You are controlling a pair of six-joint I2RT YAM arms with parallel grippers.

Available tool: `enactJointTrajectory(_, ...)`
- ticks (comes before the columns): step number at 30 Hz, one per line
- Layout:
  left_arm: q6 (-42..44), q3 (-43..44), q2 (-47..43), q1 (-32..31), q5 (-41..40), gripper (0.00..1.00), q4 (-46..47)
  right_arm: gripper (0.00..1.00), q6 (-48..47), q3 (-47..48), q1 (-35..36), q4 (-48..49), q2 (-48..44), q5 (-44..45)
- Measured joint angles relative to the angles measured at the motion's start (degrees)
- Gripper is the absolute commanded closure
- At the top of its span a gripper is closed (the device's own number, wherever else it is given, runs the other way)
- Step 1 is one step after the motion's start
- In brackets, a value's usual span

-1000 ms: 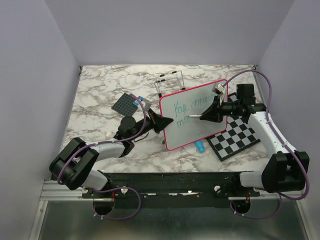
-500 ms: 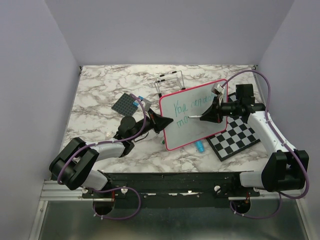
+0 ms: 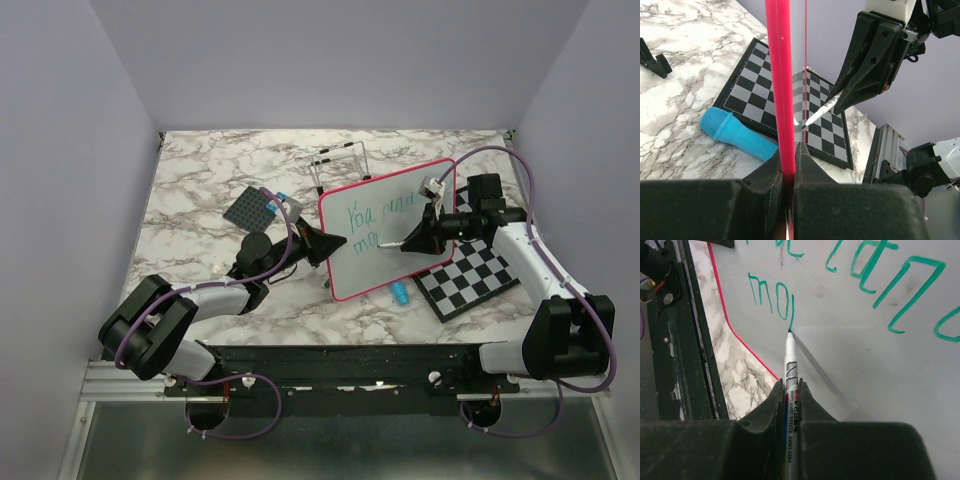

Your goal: Write a sentence on the whiteboard

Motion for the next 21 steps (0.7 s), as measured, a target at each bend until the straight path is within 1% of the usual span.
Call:
enactJointTrajectory(8, 0.0, 0.0, 0.0, 0.0, 0.0, 1.00, 0.0, 0.99, 0.0, 0.0, 0.0, -0.3, 0.1, 0.0)
enactJointTrajectory(21, 0.0, 0.1, 0.0, 0.0, 0.0, 1.00, -0.3, 0.99, 4.1, 2.5, -0.2, 0.9, 0.6, -0.1)
